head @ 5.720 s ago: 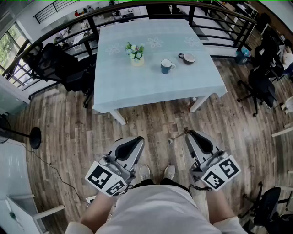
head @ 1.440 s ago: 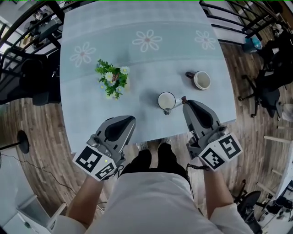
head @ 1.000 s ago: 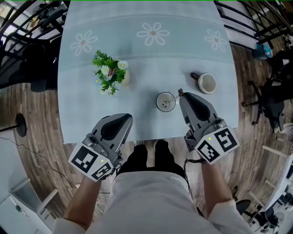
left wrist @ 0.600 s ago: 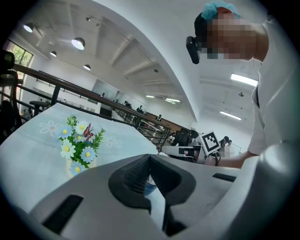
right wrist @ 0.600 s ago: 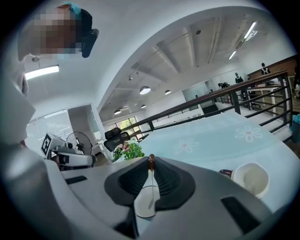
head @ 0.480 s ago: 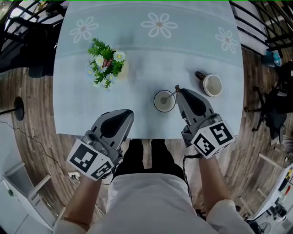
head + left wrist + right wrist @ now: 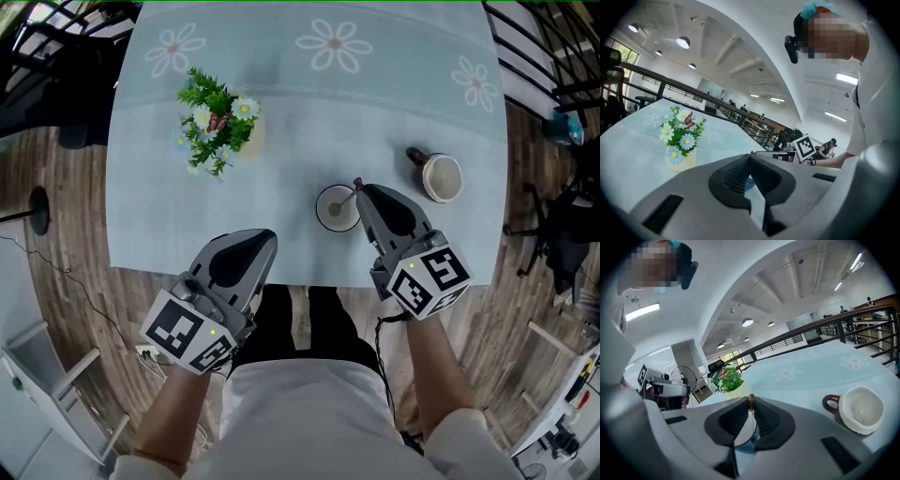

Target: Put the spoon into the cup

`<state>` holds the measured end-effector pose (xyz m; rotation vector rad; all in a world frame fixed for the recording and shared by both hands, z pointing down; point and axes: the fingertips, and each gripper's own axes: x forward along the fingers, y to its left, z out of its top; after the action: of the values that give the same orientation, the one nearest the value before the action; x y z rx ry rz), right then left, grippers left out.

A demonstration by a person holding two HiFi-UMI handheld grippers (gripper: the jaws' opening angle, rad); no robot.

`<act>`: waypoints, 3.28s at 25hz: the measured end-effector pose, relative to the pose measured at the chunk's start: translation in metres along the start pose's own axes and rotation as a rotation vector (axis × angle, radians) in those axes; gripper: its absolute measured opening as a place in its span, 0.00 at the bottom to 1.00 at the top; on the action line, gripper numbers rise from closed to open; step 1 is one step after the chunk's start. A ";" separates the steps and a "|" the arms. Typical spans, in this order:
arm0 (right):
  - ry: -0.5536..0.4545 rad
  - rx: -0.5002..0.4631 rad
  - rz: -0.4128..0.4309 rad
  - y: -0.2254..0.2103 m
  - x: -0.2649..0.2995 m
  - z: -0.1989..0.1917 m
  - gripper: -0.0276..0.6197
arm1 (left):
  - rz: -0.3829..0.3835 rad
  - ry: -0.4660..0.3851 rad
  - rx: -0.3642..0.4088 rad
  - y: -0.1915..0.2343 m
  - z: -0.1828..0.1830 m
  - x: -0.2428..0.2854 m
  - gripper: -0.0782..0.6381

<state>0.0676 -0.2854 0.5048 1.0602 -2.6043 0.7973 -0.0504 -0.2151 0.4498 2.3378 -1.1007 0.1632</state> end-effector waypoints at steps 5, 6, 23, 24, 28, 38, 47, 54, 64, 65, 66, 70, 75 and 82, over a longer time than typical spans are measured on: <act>0.014 0.006 0.008 -0.002 0.006 -0.005 0.12 | 0.009 -0.001 -0.010 0.002 -0.004 0.000 0.14; 0.014 0.009 0.006 -0.003 0.007 -0.005 0.12 | 0.009 -0.001 -0.012 0.002 -0.004 0.001 0.14; 0.015 0.028 -0.001 0.002 0.006 0.008 0.16 | -0.003 -0.026 0.016 -0.001 0.020 0.005 0.14; 0.008 0.029 -0.002 0.002 0.005 0.011 0.17 | -0.005 -0.030 0.021 -0.001 0.023 0.004 0.14; -0.027 0.022 -0.015 0.003 -0.005 0.030 0.17 | -0.017 -0.047 0.044 -0.004 0.036 0.004 0.14; -0.122 -0.030 -0.026 0.018 -0.045 0.087 0.17 | -0.048 -0.090 0.106 -0.026 0.074 -0.002 0.14; -0.178 -0.092 -0.026 0.045 -0.078 0.124 0.14 | -0.074 -0.123 0.154 -0.046 0.102 -0.014 0.14; -0.194 -0.125 -0.032 0.061 -0.097 0.133 0.11 | -0.094 -0.155 0.187 -0.062 0.119 -0.022 0.14; -0.210 -0.136 -0.012 0.086 -0.114 0.135 0.09 | -0.112 -0.180 0.217 -0.075 0.131 -0.040 0.14; -0.212 -0.134 -0.008 0.089 -0.114 0.135 0.09 | -0.111 -0.180 0.220 -0.076 0.132 -0.042 0.14; -0.214 -0.130 -0.003 0.092 -0.114 0.135 0.08 | -0.111 -0.181 0.222 -0.076 0.133 -0.044 0.14; -0.220 -0.119 0.012 0.100 -0.117 0.136 0.08 | -0.115 -0.185 0.230 -0.080 0.136 -0.048 0.14; -0.205 -0.118 0.019 0.106 -0.117 0.130 0.08 | -0.126 -0.185 0.230 -0.085 0.136 -0.048 0.14; -0.189 -0.114 0.022 0.107 -0.115 0.124 0.08 | -0.130 -0.182 0.224 -0.084 0.132 -0.047 0.14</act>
<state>0.0755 -0.2245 0.3143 1.1254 -2.7843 0.5699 -0.0340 -0.2089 0.2873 2.6599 -1.0565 0.0269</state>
